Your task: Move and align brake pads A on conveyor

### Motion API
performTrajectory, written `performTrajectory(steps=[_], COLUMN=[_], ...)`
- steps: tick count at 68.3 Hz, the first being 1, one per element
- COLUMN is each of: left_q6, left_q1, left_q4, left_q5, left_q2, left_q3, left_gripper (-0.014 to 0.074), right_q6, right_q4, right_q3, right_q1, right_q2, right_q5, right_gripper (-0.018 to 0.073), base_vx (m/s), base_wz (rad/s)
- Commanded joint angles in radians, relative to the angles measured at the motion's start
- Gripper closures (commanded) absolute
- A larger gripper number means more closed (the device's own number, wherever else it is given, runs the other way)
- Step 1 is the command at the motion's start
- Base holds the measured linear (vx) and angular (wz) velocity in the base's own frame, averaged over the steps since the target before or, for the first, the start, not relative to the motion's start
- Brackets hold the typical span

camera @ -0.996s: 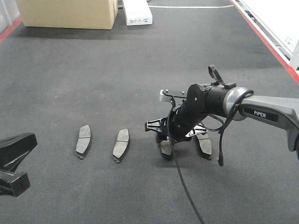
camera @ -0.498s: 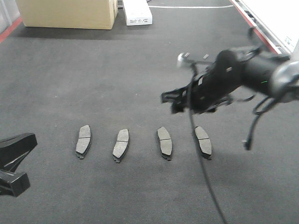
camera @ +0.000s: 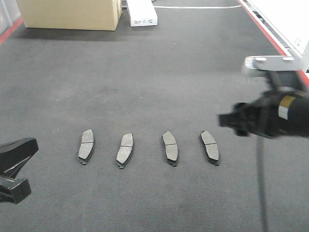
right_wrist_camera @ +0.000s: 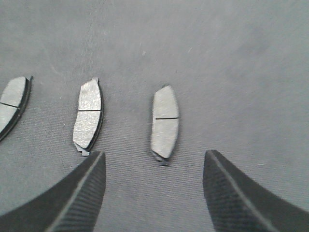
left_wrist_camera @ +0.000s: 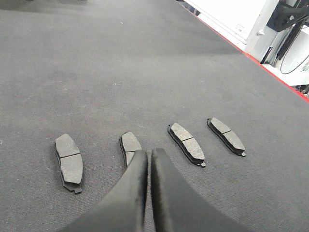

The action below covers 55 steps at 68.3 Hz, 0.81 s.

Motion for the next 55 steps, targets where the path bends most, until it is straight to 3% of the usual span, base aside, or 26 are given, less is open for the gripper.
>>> performTrajectory(steps=[1,39,46,55], left_q6=[-0.002,-0.002,-0.002,-0.002], left_q1=[-0.003,-0.003,-0.003,-0.003], left_q4=[0.003,0.003,0.003,0.003], left_q5=[-0.058,-0.058,-0.058,-0.058], left_q2=[-0.001,-0.001,-0.001,-0.001], left_q3=[-0.023,-0.023,-0.023,-0.023], left_gripper=[0.0603,0.0603,0.0603,0.0603], right_q6=[0.004,0.003,0.003,0.003], right_q4=[-0.054,-0.159,-0.158,-0.158], right_q3=[0.032,0.391,0.417,0.417], right_q1=[-0.004,-0.004,-0.004,-0.004], right_q2=[-0.132,-0.749,-0.81,-0.839], right_q5=[-0.083,-0.179,-0.192,-0.192], right_gripper=[0.0126,0.0132,0.019,0.0348], base_vx=[0.0,0.0,0.0,0.0], base_wz=[0.0,0.0,0.0,0.0])
